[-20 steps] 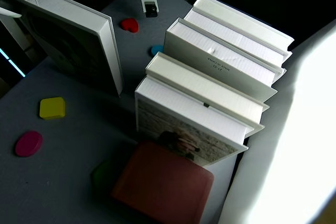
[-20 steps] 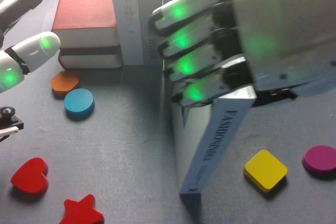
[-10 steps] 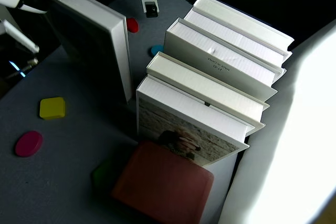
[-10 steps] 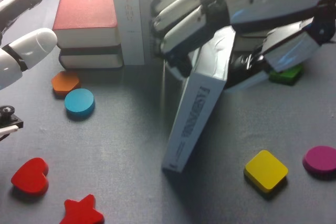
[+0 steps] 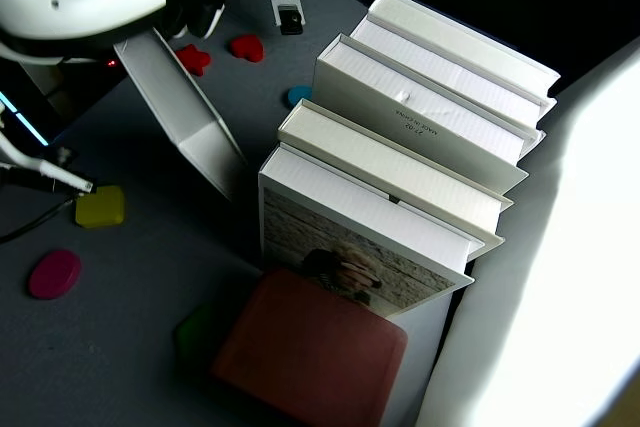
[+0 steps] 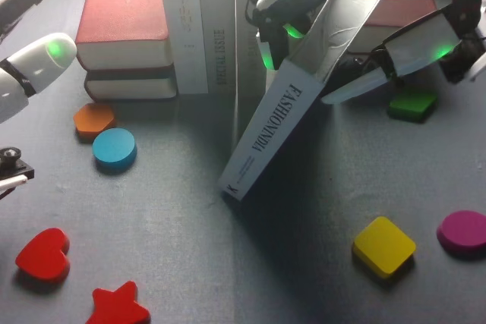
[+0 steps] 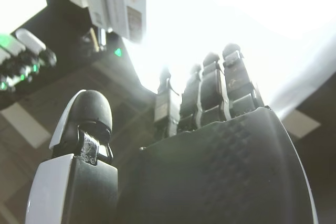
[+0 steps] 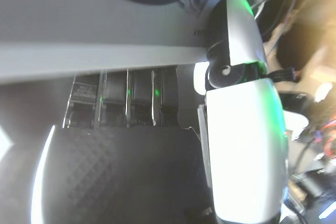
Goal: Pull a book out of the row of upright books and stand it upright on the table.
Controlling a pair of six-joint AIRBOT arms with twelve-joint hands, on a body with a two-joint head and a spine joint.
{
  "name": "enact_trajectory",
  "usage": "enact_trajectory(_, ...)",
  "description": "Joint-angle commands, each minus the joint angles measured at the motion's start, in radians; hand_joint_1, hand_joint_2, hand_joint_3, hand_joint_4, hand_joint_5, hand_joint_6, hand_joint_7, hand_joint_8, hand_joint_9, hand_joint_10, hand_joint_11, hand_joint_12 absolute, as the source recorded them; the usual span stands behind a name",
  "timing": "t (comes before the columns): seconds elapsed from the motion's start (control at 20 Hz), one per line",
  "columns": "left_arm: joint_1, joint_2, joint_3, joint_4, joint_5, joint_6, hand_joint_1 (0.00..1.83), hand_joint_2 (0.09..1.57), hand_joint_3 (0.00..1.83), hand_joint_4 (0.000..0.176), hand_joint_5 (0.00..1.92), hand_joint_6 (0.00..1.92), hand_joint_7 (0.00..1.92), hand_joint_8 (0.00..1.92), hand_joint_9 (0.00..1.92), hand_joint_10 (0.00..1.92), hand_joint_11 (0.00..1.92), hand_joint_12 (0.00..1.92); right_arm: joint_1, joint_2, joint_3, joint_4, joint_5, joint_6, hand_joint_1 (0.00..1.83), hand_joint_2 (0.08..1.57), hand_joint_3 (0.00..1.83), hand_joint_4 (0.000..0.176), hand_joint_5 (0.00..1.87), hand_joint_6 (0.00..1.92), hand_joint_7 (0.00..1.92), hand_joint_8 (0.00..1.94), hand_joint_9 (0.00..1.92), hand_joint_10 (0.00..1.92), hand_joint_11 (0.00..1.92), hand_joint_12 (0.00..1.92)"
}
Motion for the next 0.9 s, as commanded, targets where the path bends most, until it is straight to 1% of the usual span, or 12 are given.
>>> enact_trajectory(0.0,-0.006,-0.009,0.012,-0.014,-0.123,-0.014,0.29,1.37,0.0,0.057,0.21,0.01,0.04,0.0,0.0,0.0,0.0,0.0,-0.014,-0.01,0.01,0.084,0.04,-0.005,0.85,1.16,0.0,0.015,0.13,0.46,0.12,0.75,0.08,1.0,0.03,1.27)
enact_trajectory(0.05,-0.007,-0.016,0.017,-0.015,-0.12,-0.016,0.28,1.38,0.0,0.051,0.21,0.01,0.04,0.0,0.0,0.0,0.0,0.0,-0.028,-0.014,0.02,0.105,0.046,-0.005,0.86,1.1,0.0,0.056,0.03,0.16,0.02,0.15,0.02,0.26,0.01,1.17)
enact_trajectory(0.1,-0.009,-0.023,0.024,-0.015,-0.118,-0.018,0.28,1.38,0.0,0.044,0.2,0.0,0.05,0.01,0.0,0.0,0.0,0.0,-0.043,-0.016,0.029,0.128,0.053,-0.005,0.72,1.08,0.0,0.037,0.0,0.03,0.0,0.03,0.04,0.16,0.0,1.31)
enact_trajectory(0.15,-0.01,-0.027,0.027,-0.015,-0.115,-0.019,0.25,1.38,0.0,0.043,0.19,0.0,0.04,0.0,0.0,0.0,0.0,0.0,-0.051,-0.018,0.035,0.149,0.061,-0.007,0.84,1.08,0.0,0.048,0.01,0.01,0.02,0.01,0.07,0.15,0.0,1.34)
enact_trajectory(0.25,-0.012,-0.03,0.028,-0.015,-0.114,-0.02,0.27,1.39,0.0,0.053,0.16,0.0,0.05,0.0,0.0,0.0,0.0,0.0,-0.057,-0.018,0.043,0.179,0.069,-0.016,0.28,1.04,0.0,0.078,0.0,0.0,0.0,0.0,0.0,0.03,0.0,1.62)
enact_trajectory(0.4,-0.014,-0.03,0.026,-0.015,-0.116,-0.025,0.26,1.38,0.0,0.044,0.22,0.02,0.07,0.01,0.0,0.0,0.01,0.0,-0.057,-0.006,0.049,0.246,0.077,-0.043,0.29,1.07,0.0,0.0,0.0,0.0,0.0,0.0,0.0,0.0,0.0,1.5)
enact_trajectory(0.45,-0.014,-0.03,0.025,-0.015,-0.116,-0.025,0.27,1.37,0.0,0.041,0.23,0.02,0.08,0.01,0.0,0.0,0.01,0.0,-0.057,-0.003,0.05,0.263,0.077,-0.055,0.18,1.02,0.0,0.0,0.0,0.0,0.0,0.0,0.0,0.0,0.0,1.84)
enact_trajectory(0.5,-0.015,-0.029,0.025,-0.015,-0.116,-0.025,0.27,1.37,0.0,0.043,0.23,0.02,0.08,0.01,0.0,0.0,0.0,0.0,-0.057,0.002,0.051,0.305,0.077,-0.085,0.21,0.94,0.0,0.0,0.0,0.0,0.0,0.0,0.0,0.0,0.0,1.9)
enact_trajectory(0.6,-0.014,-0.029,0.023,-0.015,-0.119,-0.025,0.27,1.37,0.0,0.058,0.23,0.01,0.06,0.0,0.0,0.0,0.0,0.0,-0.057,0.01,0.052,0.357,0.078,-0.128,0.3,0.92,0.0,0.0,0.0,0.0,0.0,0.0,0.0,0.0,0.0,1.92)
enact_trajectory(0.75,-0.014,-0.027,0.019,-0.015,-0.123,-0.027,0.25,1.37,0.0,0.05,0.21,0.01,0.06,0.0,0.0,0.0,0.0,0.0,-0.057,0.011,0.068,0.428,0.096,-0.156,0.41,0.92,0.0,0.009,0.0,0.0,0.0,0.0,0.0,0.0,0.0,1.92)
enact_trajectory(0.8,-0.014,-0.026,0.018,-0.015,-0.123,-0.028,0.25,1.38,0.0,0.049,0.22,0.01,0.06,0.0,0.0,0.0,0.0,0.0,-0.057,0.02,0.065,0.447,0.105,-0.164,0.37,0.92,0.0,0.015,0.0,0.0,0.0,0.0,0.0,0.0,0.0,1.5)
enact_trajectory(0.85,-0.014,-0.025,0.017,-0.015,-0.125,-0.029,0.28,1.38,0.0,0.05,0.22,0.01,0.06,0.0,0.0,0.0,0.0,0.0,-0.057,0.041,0.053,0.472,0.109,-0.187,0.28,0.9,0.0,0.017,0.0,0.0,0.0,0.0,0.0,0.0,0.0,0.8)
